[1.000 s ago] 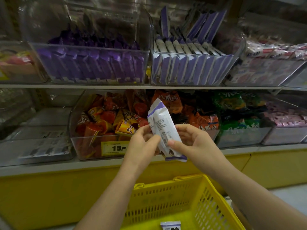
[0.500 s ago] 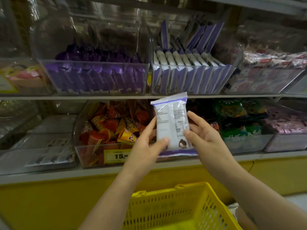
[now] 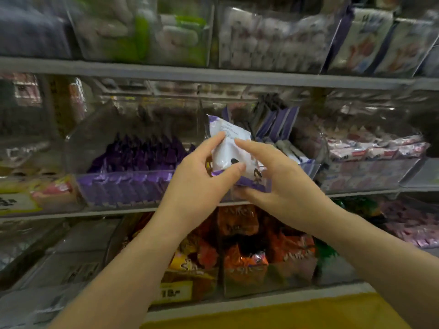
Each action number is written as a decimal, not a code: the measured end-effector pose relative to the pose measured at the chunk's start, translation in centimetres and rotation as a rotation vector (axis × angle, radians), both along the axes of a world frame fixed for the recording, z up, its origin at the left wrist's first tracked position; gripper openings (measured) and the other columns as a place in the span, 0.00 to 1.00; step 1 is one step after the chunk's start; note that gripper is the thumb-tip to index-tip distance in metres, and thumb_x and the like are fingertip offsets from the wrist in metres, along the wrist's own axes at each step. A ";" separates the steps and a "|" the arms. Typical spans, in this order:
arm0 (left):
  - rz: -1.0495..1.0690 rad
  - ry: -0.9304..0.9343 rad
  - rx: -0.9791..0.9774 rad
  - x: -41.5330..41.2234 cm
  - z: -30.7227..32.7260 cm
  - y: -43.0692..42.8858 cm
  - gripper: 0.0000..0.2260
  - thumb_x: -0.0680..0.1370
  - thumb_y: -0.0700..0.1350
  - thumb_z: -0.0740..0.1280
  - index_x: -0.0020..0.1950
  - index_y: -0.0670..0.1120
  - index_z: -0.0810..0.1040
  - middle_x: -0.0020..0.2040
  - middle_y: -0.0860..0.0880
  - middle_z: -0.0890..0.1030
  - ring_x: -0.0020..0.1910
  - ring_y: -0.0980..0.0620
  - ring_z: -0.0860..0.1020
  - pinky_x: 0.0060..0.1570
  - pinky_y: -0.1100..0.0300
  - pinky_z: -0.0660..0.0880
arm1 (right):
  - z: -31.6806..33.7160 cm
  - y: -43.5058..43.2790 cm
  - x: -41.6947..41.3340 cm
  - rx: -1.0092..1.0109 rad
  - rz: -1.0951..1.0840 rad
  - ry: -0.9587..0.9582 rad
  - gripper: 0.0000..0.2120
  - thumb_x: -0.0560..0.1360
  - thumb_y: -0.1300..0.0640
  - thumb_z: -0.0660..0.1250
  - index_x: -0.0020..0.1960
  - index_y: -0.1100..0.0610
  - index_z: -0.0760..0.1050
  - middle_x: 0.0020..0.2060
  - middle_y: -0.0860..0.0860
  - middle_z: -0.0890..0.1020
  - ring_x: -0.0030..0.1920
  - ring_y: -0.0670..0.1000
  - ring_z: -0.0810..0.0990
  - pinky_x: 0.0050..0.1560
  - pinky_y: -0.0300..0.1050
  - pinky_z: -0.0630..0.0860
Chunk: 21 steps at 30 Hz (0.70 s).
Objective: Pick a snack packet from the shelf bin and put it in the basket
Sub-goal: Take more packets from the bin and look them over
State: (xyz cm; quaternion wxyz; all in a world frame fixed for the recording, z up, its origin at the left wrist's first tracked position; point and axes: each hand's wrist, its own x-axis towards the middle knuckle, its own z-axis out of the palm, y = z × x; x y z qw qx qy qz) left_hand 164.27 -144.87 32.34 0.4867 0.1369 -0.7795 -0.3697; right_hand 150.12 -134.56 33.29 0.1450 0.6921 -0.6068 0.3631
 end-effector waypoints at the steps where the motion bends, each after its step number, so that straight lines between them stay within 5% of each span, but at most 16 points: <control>1: 0.013 -0.013 -0.018 -0.4 1.0 -0.4 0.33 0.69 0.58 0.69 0.74 0.57 0.67 0.66 0.56 0.77 0.61 0.59 0.77 0.60 0.54 0.76 | 0.9 -0.8 -0.3 -0.013 0.003 -0.008 0.34 0.74 0.47 0.69 0.75 0.43 0.58 0.71 0.45 0.69 0.69 0.42 0.66 0.69 0.44 0.68; 5: 0.017 -0.108 -0.115 -2.3 3.9 -2.5 0.35 0.68 0.66 0.65 0.74 0.59 0.66 0.57 0.61 0.81 0.54 0.66 0.78 0.54 0.67 0.76 | 3.0 -4.1 -2.2 0.054 0.032 -0.066 0.34 0.78 0.48 0.63 0.77 0.39 0.49 0.65 0.46 0.75 0.62 0.43 0.75 0.61 0.43 0.74; 7: 0.027 -0.169 -0.200 -3.0 4.8 -4.0 0.34 0.68 0.68 0.64 0.74 0.62 0.64 0.59 0.61 0.80 0.54 0.67 0.78 0.56 0.68 0.75 | 3.3 -5.7 -3.2 0.050 0.022 -0.088 0.33 0.79 0.48 0.60 0.75 0.33 0.44 0.53 0.40 0.80 0.49 0.37 0.79 0.47 0.32 0.76; 9: 0.084 -0.242 -0.299 -3.6 5.4 -5.7 0.31 0.73 0.65 0.65 0.74 0.66 0.60 0.64 0.61 0.77 0.52 0.66 0.78 0.51 0.75 0.72 | 3.6 -7.6 -4.3 0.017 0.032 -0.143 0.30 0.80 0.51 0.59 0.71 0.30 0.45 0.33 0.37 0.79 0.34 0.39 0.79 0.33 0.32 0.73; 11: 0.124 -0.272 -0.363 -4.1 6.1 -7.7 0.28 0.76 0.58 0.66 0.74 0.66 0.58 0.60 0.62 0.76 0.49 0.64 0.79 0.44 0.82 0.68 | 4.0 -9.4 -5.1 -0.013 0.036 -0.184 0.28 0.80 0.53 0.59 0.69 0.30 0.50 0.26 0.39 0.77 0.27 0.39 0.75 0.26 0.33 0.70; 14: 0.148 -0.300 -0.367 -4.8 7.1 -10.7 0.28 0.78 0.52 0.66 0.74 0.65 0.59 0.62 0.60 0.75 0.50 0.60 0.77 0.45 0.80 0.66 | 5.1 -12.0 -5.6 -0.049 0.011 -0.159 0.22 0.79 0.53 0.61 0.67 0.39 0.57 0.33 0.42 0.78 0.33 0.38 0.78 0.35 0.33 0.74; 17: 0.156 -0.258 -0.340 -5.6 7.3 -13.4 0.27 0.78 0.46 0.67 0.75 0.58 0.63 0.65 0.59 0.73 0.62 0.63 0.71 0.51 0.82 0.62 | 6.1 -14.9 -5.6 -0.050 -0.062 -0.135 0.17 0.78 0.53 0.64 0.65 0.52 0.64 0.46 0.54 0.82 0.48 0.57 0.82 0.49 0.55 0.78; 21: 0.073 -0.133 -0.176 -7.1 5.6 -15.4 0.20 0.80 0.45 0.65 0.67 0.64 0.67 0.62 0.64 0.73 0.65 0.62 0.70 0.52 0.81 0.63 | 7.0 -18.8 -5.2 -0.041 -0.171 -0.141 0.20 0.76 0.54 0.67 0.65 0.53 0.66 0.54 0.59 0.81 0.54 0.61 0.80 0.53 0.56 0.78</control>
